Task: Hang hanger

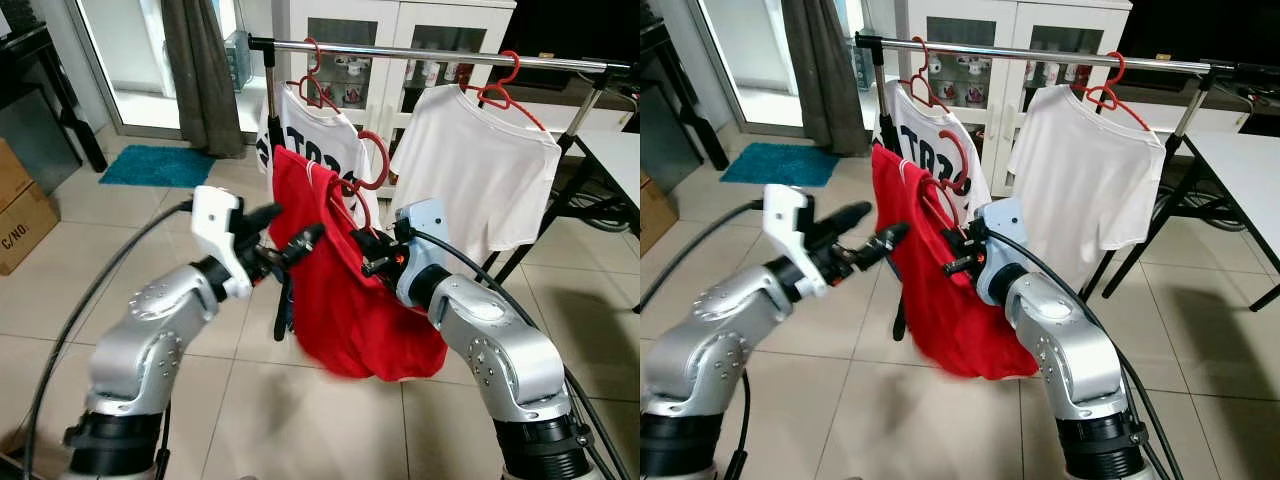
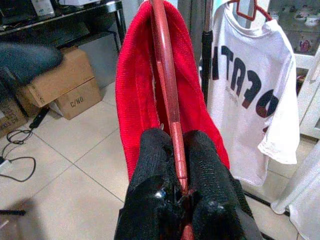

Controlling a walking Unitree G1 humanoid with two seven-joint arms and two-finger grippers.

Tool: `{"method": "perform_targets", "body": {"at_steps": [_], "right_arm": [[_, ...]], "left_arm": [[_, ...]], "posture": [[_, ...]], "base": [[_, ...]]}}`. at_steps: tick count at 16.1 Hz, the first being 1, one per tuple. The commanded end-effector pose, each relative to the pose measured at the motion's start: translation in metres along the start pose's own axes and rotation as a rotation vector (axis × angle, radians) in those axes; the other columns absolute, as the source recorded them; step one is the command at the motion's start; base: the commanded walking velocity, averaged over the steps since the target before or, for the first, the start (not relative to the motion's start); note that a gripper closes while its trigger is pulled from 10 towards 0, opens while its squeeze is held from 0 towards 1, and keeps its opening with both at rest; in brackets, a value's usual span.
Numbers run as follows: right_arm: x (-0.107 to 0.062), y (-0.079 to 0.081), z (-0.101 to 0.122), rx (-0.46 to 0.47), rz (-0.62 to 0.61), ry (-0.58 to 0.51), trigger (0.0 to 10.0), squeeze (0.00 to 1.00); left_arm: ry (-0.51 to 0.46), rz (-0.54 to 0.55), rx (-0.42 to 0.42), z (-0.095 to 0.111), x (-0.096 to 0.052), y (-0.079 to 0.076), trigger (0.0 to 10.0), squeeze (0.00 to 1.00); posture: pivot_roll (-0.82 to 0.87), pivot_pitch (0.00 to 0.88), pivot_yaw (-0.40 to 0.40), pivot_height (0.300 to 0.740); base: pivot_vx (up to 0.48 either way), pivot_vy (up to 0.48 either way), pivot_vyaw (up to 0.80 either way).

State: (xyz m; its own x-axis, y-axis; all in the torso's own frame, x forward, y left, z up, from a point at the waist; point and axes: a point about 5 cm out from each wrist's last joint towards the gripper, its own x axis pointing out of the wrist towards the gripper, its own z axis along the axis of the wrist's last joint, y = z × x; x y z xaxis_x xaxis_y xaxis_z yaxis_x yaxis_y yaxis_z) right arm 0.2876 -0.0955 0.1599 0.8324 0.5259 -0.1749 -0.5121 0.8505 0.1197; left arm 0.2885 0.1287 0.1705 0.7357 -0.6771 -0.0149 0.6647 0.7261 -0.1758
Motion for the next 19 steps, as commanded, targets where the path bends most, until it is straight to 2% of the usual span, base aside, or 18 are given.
{"method": "perform_targets", "body": {"at_steps": [1,2,3,4,5,12,19], "right_arm": [[0.000,0.006,0.019,-0.025,0.041,-0.092,0.0,0.00],[0.000,0.007,0.019,-0.025,0.045,-0.095,0.0,0.00],[-0.001,0.009,0.020,-0.024,0.060,-0.102,0.0,0.00],[-0.002,0.009,0.020,-0.024,0.062,-0.103,0.0,0.00],[-0.003,0.010,0.020,-0.018,0.063,-0.108,0.0,0.00],[-0.008,0.014,0.019,-0.008,0.087,-0.117,0.0,0.00],[-0.011,0.016,0.013,-0.003,0.087,-0.085,0.0,0.00]], "left_arm": [[0.045,-0.017,0.021,-0.004,0.009,0.000,10.0,0.07],[0.051,-0.020,0.019,-0.005,0.011,0.000,10.0,0.07],[0.087,-0.011,0.041,-0.007,0.020,0.003,4.7,0.00],[0.092,-0.010,0.042,-0.008,0.022,0.004,4.7,0.00],[0.091,0.008,0.041,-0.007,0.026,0.006,0.0,0.00],[0.043,0.057,0.042,-0.005,0.032,0.017,0.0,0.00],[0.026,0.069,0.040,-0.008,0.030,0.015,0.0,0.00]], "posture": [[-0.14,0.000,-0.008,0.740],[-0.14,0.000,-0.008,0.740],[-0.14,0.000,-0.002,0.740],[-0.15,0.000,0.006,0.740],[-0.15,0.000,0.011,0.740],[-0.16,0.000,0.010,0.740],[-0.15,0.000,-0.018,0.740]], "base": [[0.000,0.000,0.00],[0.000,0.000,0.00],[0.000,0.000,0.00],[0.000,0.000,0.00],[0.000,0.000,0.00],[0.000,0.000,0.00],[0.000,0.000,0.00]]}}
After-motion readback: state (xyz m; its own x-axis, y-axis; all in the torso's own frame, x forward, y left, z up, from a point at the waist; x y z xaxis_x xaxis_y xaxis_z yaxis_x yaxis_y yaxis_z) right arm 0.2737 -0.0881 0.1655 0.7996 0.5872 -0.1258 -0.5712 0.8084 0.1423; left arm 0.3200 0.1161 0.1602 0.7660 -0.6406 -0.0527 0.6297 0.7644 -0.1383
